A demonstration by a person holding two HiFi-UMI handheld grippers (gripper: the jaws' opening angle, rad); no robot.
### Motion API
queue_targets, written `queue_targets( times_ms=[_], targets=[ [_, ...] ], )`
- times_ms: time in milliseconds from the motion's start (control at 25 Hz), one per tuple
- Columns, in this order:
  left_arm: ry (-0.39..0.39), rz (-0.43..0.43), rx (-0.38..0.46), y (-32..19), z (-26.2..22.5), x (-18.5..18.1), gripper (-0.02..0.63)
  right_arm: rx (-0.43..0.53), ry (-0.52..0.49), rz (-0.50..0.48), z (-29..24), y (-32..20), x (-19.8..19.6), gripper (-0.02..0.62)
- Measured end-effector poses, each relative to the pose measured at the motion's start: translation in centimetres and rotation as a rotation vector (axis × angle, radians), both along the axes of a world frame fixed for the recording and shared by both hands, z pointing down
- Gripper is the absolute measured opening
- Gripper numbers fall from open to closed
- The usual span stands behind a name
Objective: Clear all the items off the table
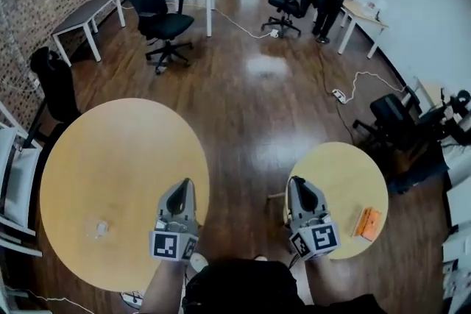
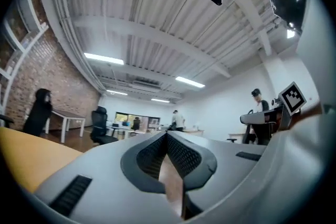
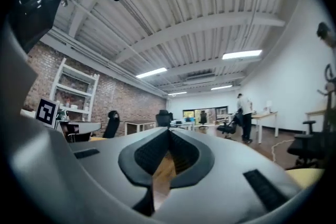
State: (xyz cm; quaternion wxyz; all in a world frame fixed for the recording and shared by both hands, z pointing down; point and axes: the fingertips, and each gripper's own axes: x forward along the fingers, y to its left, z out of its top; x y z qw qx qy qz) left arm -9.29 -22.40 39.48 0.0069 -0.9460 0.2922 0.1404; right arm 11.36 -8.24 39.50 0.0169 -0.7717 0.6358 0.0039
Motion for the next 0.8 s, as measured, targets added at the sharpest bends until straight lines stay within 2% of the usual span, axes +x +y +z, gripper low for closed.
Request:
queue_targets(
  times_ms=[160,280,360,560,800],
  targets=[
    [0.034,0.267,-0.024,5.9,-1.2,10.8,0.002,0.017,0.008,0.275,-0.4,10.8,7.7,0.006],
    [0.037,0.438,-0.031,10.8,-1.2,17.5,0.002,0.02,-0.002,0.474,0.1,19.1,11.6,0.006],
    [0.034,0.529,-0.042,14.5,-0.7,21.2,0.002,0.012,-0.012,0.57,0.8,24.1,13.4,0.006],
    [0.012,0.689,-0.057,19.6,0.1,26.7,0.002,-0.009,-0.006,0.705,2.1,30.4,15.1,0.006],
    [0.014,0.743,-0.063,20.6,0.0,28.2,0.002,-0.009,-0.029,0.738,2.7,31.6,15.2,0.006]
  ],
)
